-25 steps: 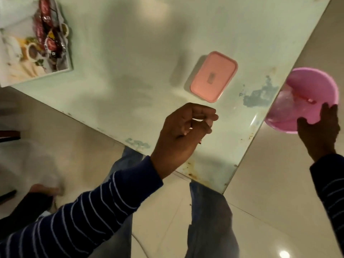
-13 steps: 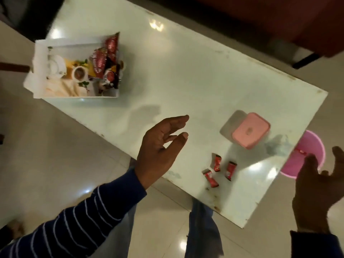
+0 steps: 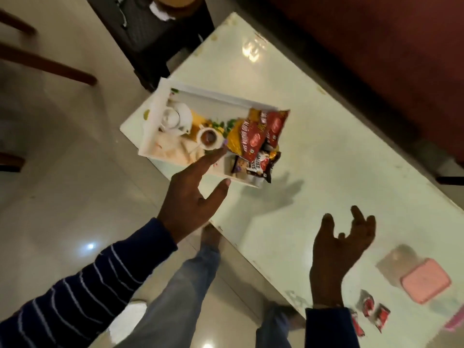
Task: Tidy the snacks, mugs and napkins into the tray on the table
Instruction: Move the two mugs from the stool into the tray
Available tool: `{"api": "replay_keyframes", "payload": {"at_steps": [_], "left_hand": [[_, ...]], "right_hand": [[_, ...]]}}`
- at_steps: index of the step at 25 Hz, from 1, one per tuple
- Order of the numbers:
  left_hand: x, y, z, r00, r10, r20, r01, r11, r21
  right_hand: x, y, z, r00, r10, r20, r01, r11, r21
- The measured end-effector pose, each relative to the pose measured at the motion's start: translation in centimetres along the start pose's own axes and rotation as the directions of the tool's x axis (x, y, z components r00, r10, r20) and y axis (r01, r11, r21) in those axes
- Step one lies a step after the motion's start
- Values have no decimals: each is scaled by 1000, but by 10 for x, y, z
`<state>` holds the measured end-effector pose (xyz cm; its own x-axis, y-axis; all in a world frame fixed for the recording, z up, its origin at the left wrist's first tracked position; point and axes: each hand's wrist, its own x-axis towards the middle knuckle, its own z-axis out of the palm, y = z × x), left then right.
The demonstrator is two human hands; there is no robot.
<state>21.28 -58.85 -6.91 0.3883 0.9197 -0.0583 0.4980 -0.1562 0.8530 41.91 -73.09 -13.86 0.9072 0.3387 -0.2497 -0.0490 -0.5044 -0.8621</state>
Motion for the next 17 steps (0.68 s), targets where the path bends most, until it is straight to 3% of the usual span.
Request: {"api": "replay_keyframes", "payload": {"at_steps": [6, 10, 17], "left_hand": [[49, -30, -82, 999, 8, -50, -3, 995, 101], [76, -54, -98, 1000, 13, -25, -7, 978, 209], [117, -48, -127, 997, -11, -72, 29, 967, 252]], "right_hand": [[-40, -56, 66, 985, -77, 154, 75, 997, 14], [-40, -54, 90, 960, -149, 239, 167, 984, -57], [-53, -110, 123, 896, -207, 392, 220, 975, 12]]}}
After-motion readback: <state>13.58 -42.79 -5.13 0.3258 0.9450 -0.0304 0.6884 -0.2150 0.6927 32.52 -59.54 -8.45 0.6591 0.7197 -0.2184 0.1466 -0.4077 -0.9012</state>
